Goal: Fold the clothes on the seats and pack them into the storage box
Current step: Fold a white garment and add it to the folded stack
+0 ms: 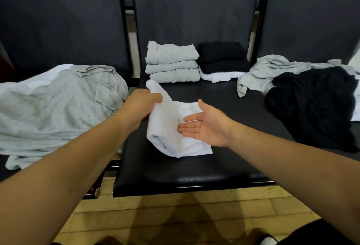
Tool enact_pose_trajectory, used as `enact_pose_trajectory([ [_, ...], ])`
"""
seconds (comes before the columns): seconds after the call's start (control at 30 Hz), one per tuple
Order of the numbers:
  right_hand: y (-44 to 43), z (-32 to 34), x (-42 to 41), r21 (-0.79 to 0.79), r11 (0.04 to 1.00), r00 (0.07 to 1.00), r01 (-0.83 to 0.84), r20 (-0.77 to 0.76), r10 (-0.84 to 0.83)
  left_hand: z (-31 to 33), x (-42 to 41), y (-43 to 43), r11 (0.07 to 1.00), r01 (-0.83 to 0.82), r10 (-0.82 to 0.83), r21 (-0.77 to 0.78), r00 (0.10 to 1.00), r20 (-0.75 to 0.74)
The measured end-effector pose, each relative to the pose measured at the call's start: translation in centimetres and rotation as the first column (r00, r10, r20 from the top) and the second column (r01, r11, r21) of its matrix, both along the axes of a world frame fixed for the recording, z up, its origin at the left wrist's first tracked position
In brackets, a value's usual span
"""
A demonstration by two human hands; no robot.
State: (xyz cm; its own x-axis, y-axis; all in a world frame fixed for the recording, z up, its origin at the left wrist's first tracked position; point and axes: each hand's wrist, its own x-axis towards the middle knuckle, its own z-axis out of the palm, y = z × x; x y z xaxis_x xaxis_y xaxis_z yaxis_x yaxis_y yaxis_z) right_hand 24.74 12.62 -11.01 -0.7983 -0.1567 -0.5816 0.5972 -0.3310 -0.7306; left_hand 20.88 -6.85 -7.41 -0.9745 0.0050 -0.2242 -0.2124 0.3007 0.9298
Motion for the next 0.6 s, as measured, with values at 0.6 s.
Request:
enact_pose_trajectory([
  [0.6, 1.0, -2.1, 0.0, 0.027, 0.999, 0.998, 0.023, 0.05, -0.024, -3.9, 0.6, 1.8, 0.955, 0.023, -0.118, 0.294, 0.943, 0.312],
])
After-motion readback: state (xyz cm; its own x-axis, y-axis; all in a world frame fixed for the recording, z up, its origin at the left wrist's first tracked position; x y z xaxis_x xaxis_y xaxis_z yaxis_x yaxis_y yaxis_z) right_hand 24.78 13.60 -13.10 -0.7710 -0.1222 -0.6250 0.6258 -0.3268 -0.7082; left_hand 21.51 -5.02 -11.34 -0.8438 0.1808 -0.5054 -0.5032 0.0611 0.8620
